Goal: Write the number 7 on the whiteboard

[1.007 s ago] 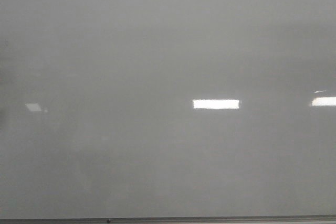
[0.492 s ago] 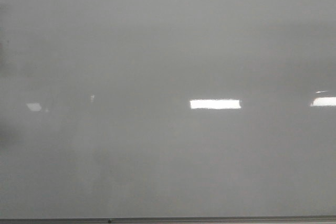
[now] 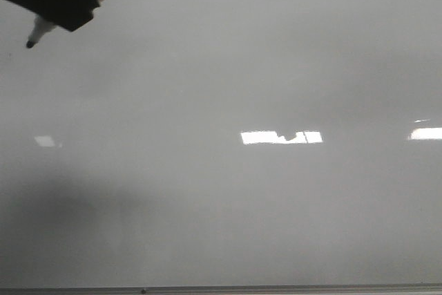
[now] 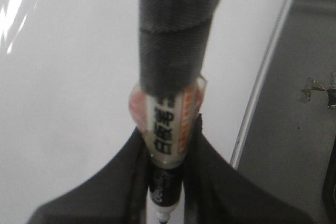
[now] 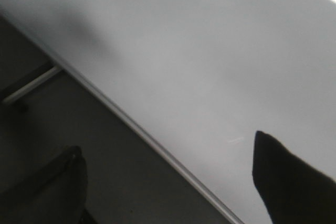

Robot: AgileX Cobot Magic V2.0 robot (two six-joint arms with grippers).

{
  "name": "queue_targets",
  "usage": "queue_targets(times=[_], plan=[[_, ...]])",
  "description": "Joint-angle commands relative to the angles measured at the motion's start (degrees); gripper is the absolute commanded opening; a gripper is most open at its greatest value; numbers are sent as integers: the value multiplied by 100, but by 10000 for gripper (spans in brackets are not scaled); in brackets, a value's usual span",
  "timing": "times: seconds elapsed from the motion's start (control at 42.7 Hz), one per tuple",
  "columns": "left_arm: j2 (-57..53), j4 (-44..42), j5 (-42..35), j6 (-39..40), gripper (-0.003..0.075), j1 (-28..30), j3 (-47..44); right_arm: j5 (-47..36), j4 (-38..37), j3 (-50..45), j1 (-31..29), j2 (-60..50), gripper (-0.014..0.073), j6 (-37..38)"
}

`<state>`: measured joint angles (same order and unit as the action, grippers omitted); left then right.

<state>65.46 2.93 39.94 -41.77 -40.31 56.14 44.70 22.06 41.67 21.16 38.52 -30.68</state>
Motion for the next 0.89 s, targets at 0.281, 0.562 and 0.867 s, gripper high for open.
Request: queue_targets(times=[0.281, 0.562, 0.867], plan=[[-319, 26, -448, -152, -8, -1475, 139, 15, 345, 1594, 1930, 1541, 652, -715], [-319, 26, -448, -152, -8, -1484, 139, 27, 345, 2456, 2763, 2210, 652, -833], [-319, 12, -483, -152, -8, -1484, 139, -23, 345, 2611, 2816, 2571, 615, -838]])
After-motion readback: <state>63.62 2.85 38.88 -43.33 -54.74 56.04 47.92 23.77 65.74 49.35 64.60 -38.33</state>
